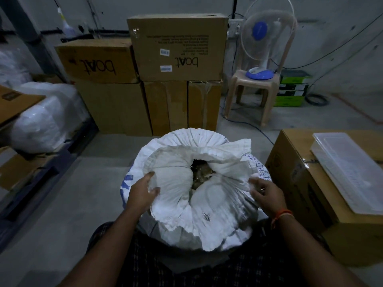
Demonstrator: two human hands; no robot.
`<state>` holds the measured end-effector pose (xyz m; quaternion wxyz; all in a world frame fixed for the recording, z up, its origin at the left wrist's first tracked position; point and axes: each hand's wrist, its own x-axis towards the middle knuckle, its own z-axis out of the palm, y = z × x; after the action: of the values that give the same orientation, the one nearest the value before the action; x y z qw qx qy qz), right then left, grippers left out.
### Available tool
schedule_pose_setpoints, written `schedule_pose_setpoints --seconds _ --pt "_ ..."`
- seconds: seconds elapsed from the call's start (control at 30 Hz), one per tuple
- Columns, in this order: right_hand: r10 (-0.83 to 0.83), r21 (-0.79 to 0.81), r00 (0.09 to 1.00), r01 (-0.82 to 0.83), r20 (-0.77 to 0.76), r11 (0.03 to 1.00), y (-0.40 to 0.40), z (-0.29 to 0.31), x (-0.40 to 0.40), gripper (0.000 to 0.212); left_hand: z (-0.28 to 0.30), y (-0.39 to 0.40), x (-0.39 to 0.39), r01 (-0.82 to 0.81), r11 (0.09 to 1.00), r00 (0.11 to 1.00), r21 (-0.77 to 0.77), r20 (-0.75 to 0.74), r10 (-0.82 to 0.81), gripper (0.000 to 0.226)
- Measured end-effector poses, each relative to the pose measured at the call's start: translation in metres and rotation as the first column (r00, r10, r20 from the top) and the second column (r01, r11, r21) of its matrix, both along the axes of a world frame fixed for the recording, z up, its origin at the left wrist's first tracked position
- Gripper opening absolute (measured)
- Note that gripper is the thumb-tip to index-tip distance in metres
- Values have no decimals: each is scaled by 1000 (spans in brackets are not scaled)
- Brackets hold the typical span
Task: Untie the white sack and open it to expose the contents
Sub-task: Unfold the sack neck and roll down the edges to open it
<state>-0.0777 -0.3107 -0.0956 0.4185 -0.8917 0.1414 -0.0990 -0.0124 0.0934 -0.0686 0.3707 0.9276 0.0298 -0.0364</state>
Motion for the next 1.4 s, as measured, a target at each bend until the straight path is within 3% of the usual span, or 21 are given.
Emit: schedule_pose_setpoints --seconds 0.1,0.17,0.33,0.4,0.5,0.63,0.7,0.93,1.13,1.3,1.4 --pt "-49 -258 987 88 152 962 13 0 -7 31 -1 1 -3 13 1000 1000 4 23 -13 68" --pt "17 -408 959 105 283 907 27 8 -13 32 -2 1 -4 28 1000 999 -7 42 -28 68" --pt "207 -419 895 -24 396 907 45 46 1 31 -1 -3 -2 51 999 996 3 77 -51 67" --pt "266 -427 896 -97 356 899 44 57 14 28 0 -5 1 66 997 992 34 103 -69 66" --pt "415 -537 888 -256 198 804 40 73 36 27 6 -6 7 77 996 984 33 161 -81 65" --pt "508 -545 861 -434 -16 717 36 100 72 40 21 -8 22 125 992 965 -1 231 -122 66" --pt "555 -546 832 -478 -28 688 36 111 92 45 30 -9 32 182 983 953 7 246 -178 66" --pt "485 -659 874 -358 12 661 43 128 170 33 42 -11 72 191 981 946 -27 272 -177 62" --pt "414 -774 907 -208 75 597 57 102 221 33 4 -2 109 150 987 972 63 175 -159 76" --pt "334 -808 923 -343 -193 479 74 62 247 59 -39 17 124 56 993 998 100 2 -56 80" --pt "338 -765 925 -342 -173 545 76 43 242 57 -61 30 123 34 990 996 136 -87 -23 83"
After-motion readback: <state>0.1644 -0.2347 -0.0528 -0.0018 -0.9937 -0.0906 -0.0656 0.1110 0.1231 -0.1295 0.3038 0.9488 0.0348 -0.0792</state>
